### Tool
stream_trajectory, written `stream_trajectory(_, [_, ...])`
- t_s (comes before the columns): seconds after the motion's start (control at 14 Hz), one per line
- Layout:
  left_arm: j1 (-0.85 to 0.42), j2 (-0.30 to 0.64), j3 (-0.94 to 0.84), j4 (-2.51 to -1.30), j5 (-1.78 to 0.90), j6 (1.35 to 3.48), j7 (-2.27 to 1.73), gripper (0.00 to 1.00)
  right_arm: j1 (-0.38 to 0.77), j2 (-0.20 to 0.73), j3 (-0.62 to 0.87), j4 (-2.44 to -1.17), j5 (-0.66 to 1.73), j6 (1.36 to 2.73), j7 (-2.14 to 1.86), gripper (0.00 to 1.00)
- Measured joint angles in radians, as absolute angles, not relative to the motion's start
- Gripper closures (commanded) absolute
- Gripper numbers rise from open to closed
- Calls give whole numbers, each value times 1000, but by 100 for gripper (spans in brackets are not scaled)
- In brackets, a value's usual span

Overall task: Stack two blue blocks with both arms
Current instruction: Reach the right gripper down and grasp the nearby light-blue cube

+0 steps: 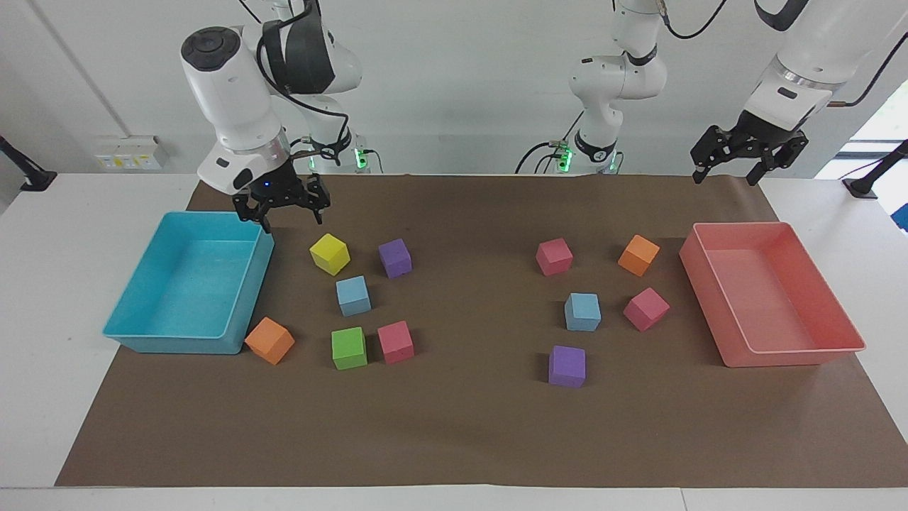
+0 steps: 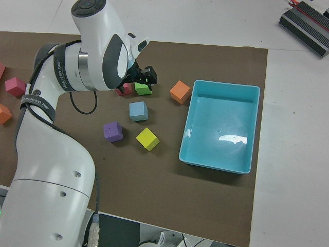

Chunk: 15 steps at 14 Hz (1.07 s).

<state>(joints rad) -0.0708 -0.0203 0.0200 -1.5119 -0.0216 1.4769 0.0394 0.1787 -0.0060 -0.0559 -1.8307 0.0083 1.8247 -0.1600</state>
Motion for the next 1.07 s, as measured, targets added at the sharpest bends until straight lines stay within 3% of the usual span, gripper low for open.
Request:
stream_trajectory(0.79, [-71, -20, 22, -1512, -22, 1450, 39, 0, 271, 206, -53, -1922, 10, 2137, -273, 0])
stream_trajectory(1.07, [-71, -20, 25, -1512, -22, 1450, 39, 0, 271, 243, -53, -1972, 11, 2206, -298, 0])
